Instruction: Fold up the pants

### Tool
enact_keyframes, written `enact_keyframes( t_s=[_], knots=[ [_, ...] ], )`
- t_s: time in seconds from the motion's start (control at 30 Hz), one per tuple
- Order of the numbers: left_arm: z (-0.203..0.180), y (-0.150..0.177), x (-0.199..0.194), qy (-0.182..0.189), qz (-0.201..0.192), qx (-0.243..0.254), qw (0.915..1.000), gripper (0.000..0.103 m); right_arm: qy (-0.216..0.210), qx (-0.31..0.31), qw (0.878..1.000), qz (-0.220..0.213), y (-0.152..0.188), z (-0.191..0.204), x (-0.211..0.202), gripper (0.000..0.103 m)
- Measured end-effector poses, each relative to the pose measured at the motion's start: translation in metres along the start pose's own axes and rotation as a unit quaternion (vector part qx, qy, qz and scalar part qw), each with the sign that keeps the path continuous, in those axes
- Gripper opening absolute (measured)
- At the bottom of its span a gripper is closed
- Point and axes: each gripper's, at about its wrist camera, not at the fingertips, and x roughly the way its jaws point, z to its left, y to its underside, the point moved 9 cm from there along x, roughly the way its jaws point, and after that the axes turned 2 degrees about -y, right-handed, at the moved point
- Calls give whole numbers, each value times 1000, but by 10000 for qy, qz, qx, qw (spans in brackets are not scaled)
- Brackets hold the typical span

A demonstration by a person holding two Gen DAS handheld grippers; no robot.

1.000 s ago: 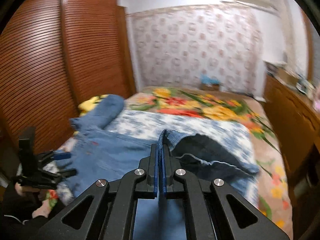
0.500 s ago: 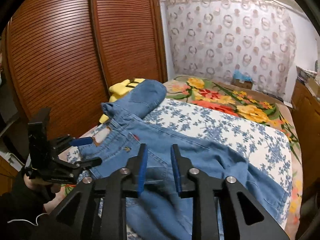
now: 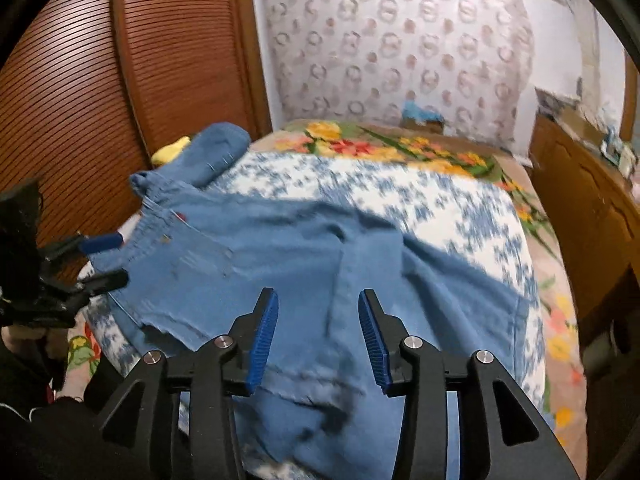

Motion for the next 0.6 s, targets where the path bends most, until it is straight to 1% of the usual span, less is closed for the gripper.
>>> enact_keyframes(
  t_s=[0.17,0.23,0.33,0.47,0.57,0.6],
  knots=[
    [-24,0,2,242,28,246,9994,82,35,233,9996,145,5,-5,9,46],
    [-30,2,4,337,86,295,9990,73,15,299,9994,177,5,-3,10,47],
    [-41,10,11,463,222,412,9978,66,-47,394,9988,274,6,1,16,47],
    [-50,21,23,608,476,511,9957,66,-130,435,9982,392,10,4,20,47],
    [-53,27,30,650,604,517,9947,66,-192,462,9978,433,9,6,22,47],
    [-54,28,31,660,615,514,9946,64,-217,464,9978,430,8,7,22,47]
  ],
)
